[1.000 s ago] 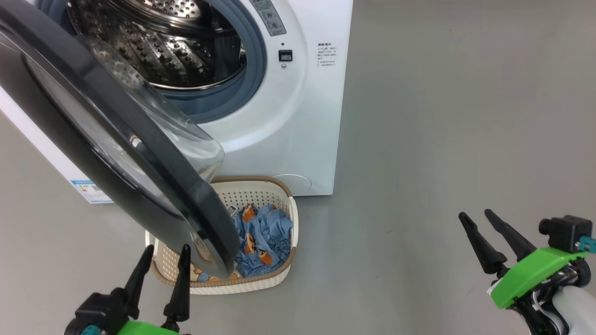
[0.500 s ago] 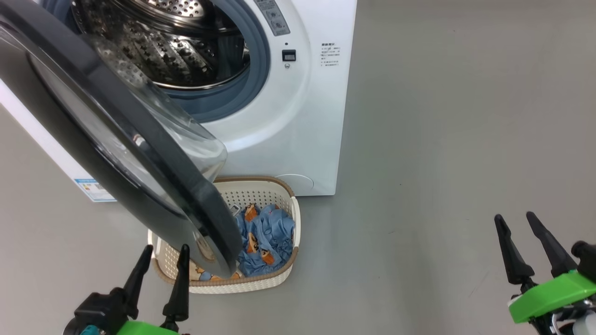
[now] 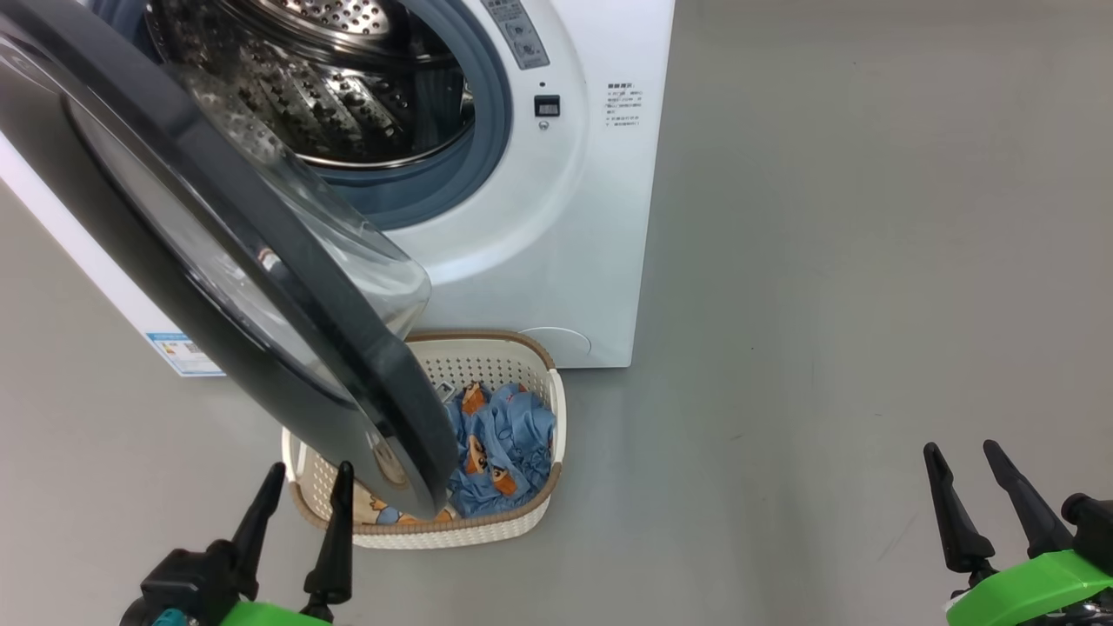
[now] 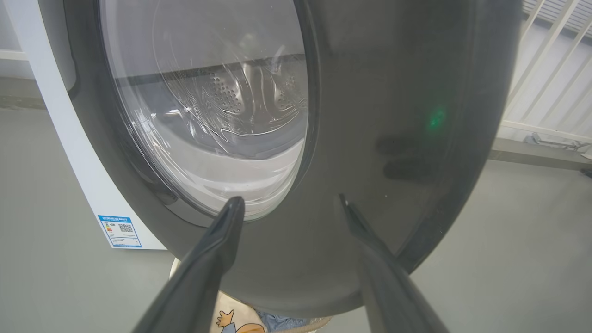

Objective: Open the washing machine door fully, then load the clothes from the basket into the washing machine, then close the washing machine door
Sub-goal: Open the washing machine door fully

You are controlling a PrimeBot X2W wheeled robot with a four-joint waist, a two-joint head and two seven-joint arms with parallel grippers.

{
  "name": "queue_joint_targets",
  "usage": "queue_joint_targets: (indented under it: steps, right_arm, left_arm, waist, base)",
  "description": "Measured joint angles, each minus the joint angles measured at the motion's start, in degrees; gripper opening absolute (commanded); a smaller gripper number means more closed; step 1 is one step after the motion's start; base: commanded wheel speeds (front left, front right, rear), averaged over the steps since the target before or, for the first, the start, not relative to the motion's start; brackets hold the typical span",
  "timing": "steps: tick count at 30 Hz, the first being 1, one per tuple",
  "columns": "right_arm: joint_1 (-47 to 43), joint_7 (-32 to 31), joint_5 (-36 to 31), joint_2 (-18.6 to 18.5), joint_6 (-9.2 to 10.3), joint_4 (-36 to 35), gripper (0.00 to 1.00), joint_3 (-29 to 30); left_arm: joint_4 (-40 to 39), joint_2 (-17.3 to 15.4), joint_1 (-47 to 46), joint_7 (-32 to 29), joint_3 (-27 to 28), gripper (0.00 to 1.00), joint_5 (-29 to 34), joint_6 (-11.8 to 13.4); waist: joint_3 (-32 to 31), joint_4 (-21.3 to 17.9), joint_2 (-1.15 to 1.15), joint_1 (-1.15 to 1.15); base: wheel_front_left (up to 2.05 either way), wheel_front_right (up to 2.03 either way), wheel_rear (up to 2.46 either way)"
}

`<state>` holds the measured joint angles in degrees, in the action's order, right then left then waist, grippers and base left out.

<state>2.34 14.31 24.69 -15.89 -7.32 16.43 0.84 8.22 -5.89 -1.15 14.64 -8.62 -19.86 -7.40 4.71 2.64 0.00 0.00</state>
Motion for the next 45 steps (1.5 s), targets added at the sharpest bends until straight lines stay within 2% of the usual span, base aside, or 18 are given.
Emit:
queue_joint_targets:
  steps: [3, 4, 5, 6, 7, 14, 18, 22, 26, 33, 38, 45]
  right_arm:
    - [0.0, 0.0, 0.1, 0.0, 0.00, 0.2, 1.00, 0.0]
    - [0.0, 0.0, 0.1, 0.0, 0.00, 0.4, 1.00, 0.0]
    - [0.0, 0.0, 0.1, 0.0, 0.00, 0.4, 1.00, 0.1]
    - [0.0, 0.0, 0.1, 0.0, 0.00, 0.5, 1.00, 0.2]
    - [0.0, 0.0, 0.1, 0.0, 0.00, 0.5, 1.00, 0.2]
    - [-0.1, 0.0, 0.2, 0.2, 0.00, 0.7, 1.00, 1.4]
    - [-0.4, 0.0, 0.2, 0.1, 0.00, 0.7, 1.00, 1.8]
    - [-0.4, 0.0, 0.2, 0.0, 0.00, 0.6, 1.00, 2.2]
    - [-0.4, 0.0, 0.2, 0.0, 0.00, 0.6, 1.00, 2.6]
    - [-0.6, 0.0, 0.2, 0.0, 0.00, 0.5, 1.00, 2.8]
    - [-0.6, 0.0, 0.2, 0.0, 0.00, 0.5, 1.00, 2.3]
    - [-0.6, 0.0, 0.2, 0.0, 0.00, 0.3, 1.00, 1.9]
  left_arm:
    - [0.1, 0.0, 0.0, 0.0, 0.2, 1.00, 0.0, 0.0]
    - [0.1, 0.1, 0.0, 0.0, 0.3, 0.67, 0.0, 0.0]
    - [0.1, 0.0, 0.0, 0.0, 0.4, 0.67, 0.0, 0.0]
    - [0.1, 0.0, 0.0, 0.0, 0.5, 0.27, 0.0, 0.0]
    - [0.0, 0.1, -0.1, 0.0, 0.9, 0.00, -0.2, 0.0]
    - [-6.4, 1.0, -2.3, 0.0, 7.9, 0.00, 0.6, 0.0]
    - [-12.9, 2.4, -2.8, 0.0, 11.7, 0.00, 2.4, 0.4]
    - [-21.6, 3.2, -3.9, 0.1, 12.2, 0.00, 4.7, 1.6]
    - [-28.1, 3.2, -4.8, 0.1, 7.2, 0.00, 3.6, 1.7]
    - [-29.2, 3.3, -4.8, -1.1, -5.9, 0.00, 1.3, 1.6]
    - [-23.7, 3.3, -4.8, -1.5, -13.0, 0.00, -2.4, 1.5]
    - [-12.1, 3.3, -6.5, -0.9, -15.8, 0.00, -6.1, 1.6]
  waist:
    - [0.0, 0.0, 0.00, 0.00]
    - [0.0, 0.1, 0.00, 0.00]
    - [0.0, 0.1, 0.00, 0.00]
    - [0.0, 0.2, 0.00, 0.00]
    - [0.0, 0.2, 0.00, 0.00]
    - [-0.2, 0.6, 0.00, 0.00]
    - [-0.2, 0.6, 0.00, 0.00]
    - [-0.2, 0.7, 0.00, 0.00]
    - [0.0, 0.7, 0.00, 0.00]
    - [0.5, 0.6, 0.00, 0.00]
    - [0.6, 0.4, 0.00, 0.00]
    - [0.9, 0.4, 0.00, 0.00]
  base:
    - [0.00, 0.00, 0.00]
    - [0.00, 0.00, 0.00]
    - [0.00, 0.00, 0.00]
    - [0.00, 0.00, 0.00]
    - [0.00, 0.00, 0.00]
    - [0.00, 0.00, 0.00]
    - [0.00, 0.00, 0.00]
    - [0.00, 0.00, 0.00]
    - [0.00, 0.00, 0.00]
    - [0.00, 0.00, 0.00]
    - [0.00, 0.00, 0.00]
    - [0.00, 0.00, 0.00]
